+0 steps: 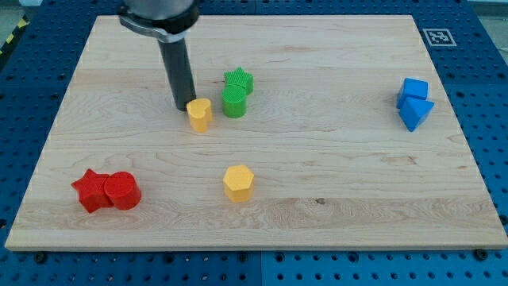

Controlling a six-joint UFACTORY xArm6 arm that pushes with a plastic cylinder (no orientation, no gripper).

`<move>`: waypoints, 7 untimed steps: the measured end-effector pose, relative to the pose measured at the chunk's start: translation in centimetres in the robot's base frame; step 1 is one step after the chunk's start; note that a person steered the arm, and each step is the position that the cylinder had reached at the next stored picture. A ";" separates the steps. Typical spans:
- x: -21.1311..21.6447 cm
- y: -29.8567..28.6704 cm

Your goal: Move the yellow heart along with yellow hexagon closer to the bottom center

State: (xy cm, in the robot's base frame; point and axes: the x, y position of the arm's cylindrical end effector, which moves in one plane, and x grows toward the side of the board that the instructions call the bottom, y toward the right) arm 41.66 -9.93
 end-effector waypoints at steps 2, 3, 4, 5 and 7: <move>2.4 5.8; 3.6 7.3; 3.9 7.6; 3.9 7.5; 5.1 6.2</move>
State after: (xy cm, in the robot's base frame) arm 46.77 -3.68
